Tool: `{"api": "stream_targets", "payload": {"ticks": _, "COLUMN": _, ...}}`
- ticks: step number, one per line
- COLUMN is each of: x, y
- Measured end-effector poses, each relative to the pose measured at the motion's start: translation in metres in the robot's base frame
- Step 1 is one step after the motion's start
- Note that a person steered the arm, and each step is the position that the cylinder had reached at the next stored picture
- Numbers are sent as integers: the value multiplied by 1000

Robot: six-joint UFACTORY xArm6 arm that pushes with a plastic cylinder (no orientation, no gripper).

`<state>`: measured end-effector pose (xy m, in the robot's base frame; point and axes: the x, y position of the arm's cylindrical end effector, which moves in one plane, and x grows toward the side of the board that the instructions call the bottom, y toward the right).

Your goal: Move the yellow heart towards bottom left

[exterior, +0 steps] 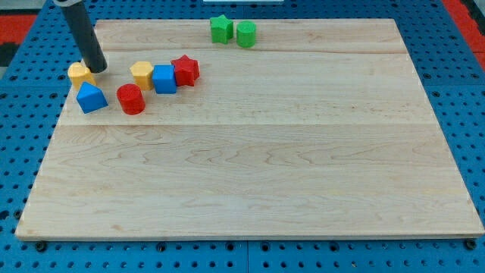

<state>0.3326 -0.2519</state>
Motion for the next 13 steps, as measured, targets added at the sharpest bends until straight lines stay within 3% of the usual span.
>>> {"api": "stream_targets", "payload": {"ticks": 2, "x": -5, "y": -21}}
{"api": "stream_targets", "payload": {"ticks": 3, "x": -63, "y": -15}}
{"api": "stream_targets", "payload": {"ticks": 5, "x": -64, "y": -53}}
{"api": "stream_targets", "payload": {"ticks": 6, "x": -7, "y": -53}}
{"api": "stream_targets", "payload": {"ticks": 11, "x": 165, "y": 11}}
{"api": "stream_targets", "payload": {"ticks": 12, "x": 191, "y": 11}}
{"api": "stream_targets", "payload": {"ticks": 13, "x": 159, "y": 57}}
